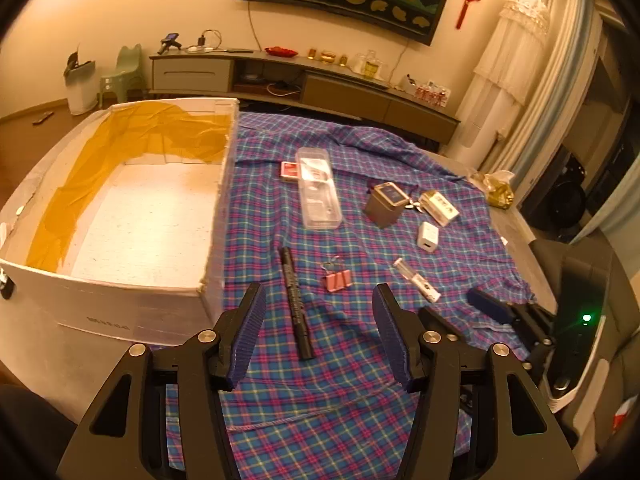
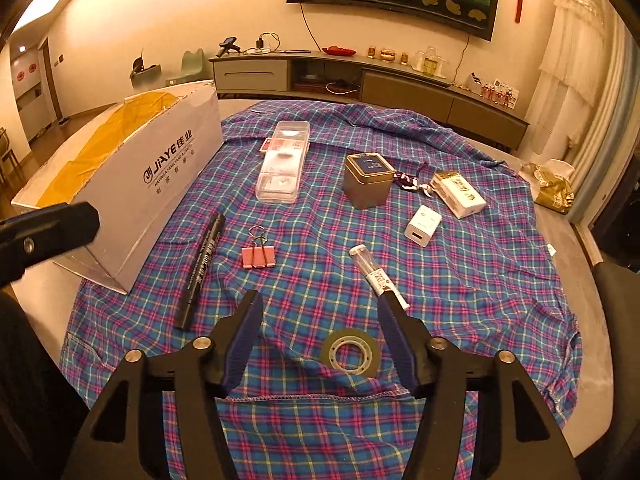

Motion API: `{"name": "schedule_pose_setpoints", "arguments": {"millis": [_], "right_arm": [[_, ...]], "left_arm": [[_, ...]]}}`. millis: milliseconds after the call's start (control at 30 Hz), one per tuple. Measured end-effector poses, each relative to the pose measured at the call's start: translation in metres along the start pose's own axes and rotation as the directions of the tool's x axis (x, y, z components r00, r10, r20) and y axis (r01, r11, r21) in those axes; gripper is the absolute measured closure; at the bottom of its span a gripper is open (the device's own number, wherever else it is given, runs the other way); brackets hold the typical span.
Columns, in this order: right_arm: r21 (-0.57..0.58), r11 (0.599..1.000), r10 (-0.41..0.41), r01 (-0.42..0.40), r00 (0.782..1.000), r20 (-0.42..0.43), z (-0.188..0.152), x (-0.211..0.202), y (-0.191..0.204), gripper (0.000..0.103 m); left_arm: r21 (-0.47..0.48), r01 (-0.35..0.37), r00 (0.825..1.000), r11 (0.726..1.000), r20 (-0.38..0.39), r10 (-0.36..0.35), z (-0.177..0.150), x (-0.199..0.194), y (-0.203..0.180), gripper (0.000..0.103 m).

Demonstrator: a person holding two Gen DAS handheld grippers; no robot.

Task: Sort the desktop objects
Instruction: 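Grasp the white glass tube with the right tool while the left tool grasps the pink binder clip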

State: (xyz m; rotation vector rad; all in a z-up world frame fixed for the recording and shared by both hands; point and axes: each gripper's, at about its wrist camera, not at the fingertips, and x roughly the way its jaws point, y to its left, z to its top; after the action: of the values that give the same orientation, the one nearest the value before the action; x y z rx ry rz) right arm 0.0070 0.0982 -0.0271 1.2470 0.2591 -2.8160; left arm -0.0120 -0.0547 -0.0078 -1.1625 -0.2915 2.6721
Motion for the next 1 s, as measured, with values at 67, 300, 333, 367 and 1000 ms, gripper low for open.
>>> {"name": "schedule_pose_setpoints", "arguments": {"millis": [67,300,333,367,1000], "right_arm": [[0.006,1.0,-0.005,0.006,1.0,-0.006,0.001,0.001,-0.005,0.039],[0.097,0.995,0.0,0.004,0.999,-0.042,0.003,0.016,-0.051,0.038],[0.104,0.995,0.002,0.003,0.999,-0.047,0.004,0.019,-0.055,0.038],[0.109,0.994,0.009,-0.003,0.999,-0.054,0.004,0.023,-0.06,0.038],[-0.032,0.996,0.081,-0.089,0.975,-0.205,0.019,0.103,-0.063,0.062]], "left_arm": [[0.031,-0.013,0.999,0.999,-0.032,0.014,0.001,0.009,-0.001,0.044],[0.106,0.028,0.994,0.994,-0.106,-0.017,0.003,0.047,-0.013,0.044],[0.113,0.039,0.993,0.993,-0.111,-0.027,0.004,0.05,-0.015,0.044],[0.123,0.047,0.993,0.991,-0.117,-0.033,0.004,0.055,-0.018,0.044],[0.161,0.061,0.96,0.985,-0.279,-0.014,0.01,0.167,-0.043,0.045]]}}
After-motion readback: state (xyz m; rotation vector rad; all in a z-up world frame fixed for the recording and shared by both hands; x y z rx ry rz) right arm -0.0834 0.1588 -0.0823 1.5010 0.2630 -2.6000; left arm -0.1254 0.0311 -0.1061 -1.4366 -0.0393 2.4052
